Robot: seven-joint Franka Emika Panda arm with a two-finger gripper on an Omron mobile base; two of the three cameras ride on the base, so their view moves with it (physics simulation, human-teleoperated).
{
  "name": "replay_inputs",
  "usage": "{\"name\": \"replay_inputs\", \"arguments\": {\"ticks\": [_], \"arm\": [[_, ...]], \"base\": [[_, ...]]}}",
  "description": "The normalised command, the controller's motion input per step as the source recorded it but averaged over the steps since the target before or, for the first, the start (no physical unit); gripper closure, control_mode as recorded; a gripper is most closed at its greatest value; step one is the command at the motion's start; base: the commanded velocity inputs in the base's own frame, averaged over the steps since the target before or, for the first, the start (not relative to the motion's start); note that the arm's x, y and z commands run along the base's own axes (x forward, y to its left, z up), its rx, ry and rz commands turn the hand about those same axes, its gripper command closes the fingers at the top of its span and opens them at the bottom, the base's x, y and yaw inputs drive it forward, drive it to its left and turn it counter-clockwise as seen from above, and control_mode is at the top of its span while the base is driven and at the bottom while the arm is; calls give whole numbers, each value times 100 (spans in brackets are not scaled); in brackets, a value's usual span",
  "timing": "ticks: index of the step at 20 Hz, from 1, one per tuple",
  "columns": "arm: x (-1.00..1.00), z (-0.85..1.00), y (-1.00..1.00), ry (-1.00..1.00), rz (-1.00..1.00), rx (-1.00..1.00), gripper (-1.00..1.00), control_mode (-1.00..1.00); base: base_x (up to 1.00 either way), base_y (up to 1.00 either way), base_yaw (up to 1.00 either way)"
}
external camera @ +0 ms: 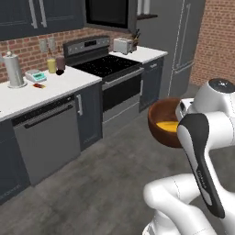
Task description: Pick the corn from the sink and place it in the bowl. Then pick the bowl and place it in the microwave. Then close the microwave door and press the start button.
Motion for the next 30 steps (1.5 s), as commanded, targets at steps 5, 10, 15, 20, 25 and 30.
{"name": "replay_inputs", "arguments": {"ticks": [5,10,15,20,25,30], "arm": [[0,0,0,0,0,0,100,100],[0,0,0,0,0,0,100,100],[0,0,0,0,0,0,100,100],[0,0,0,0,0,0,100,100],[0,0,0,0,0,0,100,100],[0,0,0,0,0,0,100,100]], "base": [[41,-91,52],[25,-99,40],[4,-100,38],[0,-100,42],[0,-100,25],[0,-100,21]]}}
